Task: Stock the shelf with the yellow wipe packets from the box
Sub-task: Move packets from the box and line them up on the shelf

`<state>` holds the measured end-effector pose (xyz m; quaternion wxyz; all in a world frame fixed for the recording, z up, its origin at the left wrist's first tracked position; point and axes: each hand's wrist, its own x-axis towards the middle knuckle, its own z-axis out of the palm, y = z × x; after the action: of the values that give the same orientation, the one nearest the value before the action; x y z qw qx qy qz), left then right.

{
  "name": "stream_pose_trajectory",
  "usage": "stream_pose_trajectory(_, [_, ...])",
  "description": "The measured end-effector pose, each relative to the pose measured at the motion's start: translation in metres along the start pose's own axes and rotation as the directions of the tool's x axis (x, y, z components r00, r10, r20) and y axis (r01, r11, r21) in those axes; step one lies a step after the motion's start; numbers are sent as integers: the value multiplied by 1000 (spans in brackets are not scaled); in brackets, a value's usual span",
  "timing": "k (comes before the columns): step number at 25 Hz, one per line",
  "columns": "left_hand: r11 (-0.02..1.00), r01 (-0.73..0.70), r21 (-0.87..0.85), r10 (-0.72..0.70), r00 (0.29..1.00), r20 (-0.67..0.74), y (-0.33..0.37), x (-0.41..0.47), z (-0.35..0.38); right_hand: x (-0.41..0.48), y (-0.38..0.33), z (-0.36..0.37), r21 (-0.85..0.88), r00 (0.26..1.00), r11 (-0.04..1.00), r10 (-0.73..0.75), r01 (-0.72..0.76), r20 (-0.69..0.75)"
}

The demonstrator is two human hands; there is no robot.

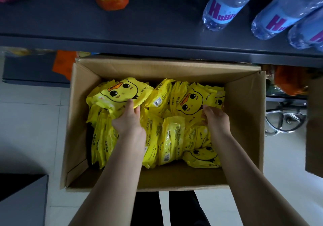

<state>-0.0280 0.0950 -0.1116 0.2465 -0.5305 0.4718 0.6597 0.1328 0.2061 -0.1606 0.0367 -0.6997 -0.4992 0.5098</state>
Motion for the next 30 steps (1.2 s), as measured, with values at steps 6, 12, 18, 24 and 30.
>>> stream_pose_trajectory(6, [935,-181,306,123,972,198,6,-2,-26,19,2,-5,-238,996,968,84,-77,19])
stream_pose_trajectory(12, [852,-231,470,113,957,265,-7,7,-18,34,-1,22,-70,965,966,252,-248,67])
stream_pose_trajectory(18, [812,-276,515,161,953,257,-9,6,-19,34,-4,14,70,979,977,200,-203,42])
stream_pose_trajectory(24, [811,-292,507,141,939,315,7,-31,-25,2,-20,-25,105,994,989,104,-108,44])
stream_pose_trajectory(30, [721,-428,545,208,883,420,52,-101,-50,-82,-71,-65,123,995,988,-96,93,20])
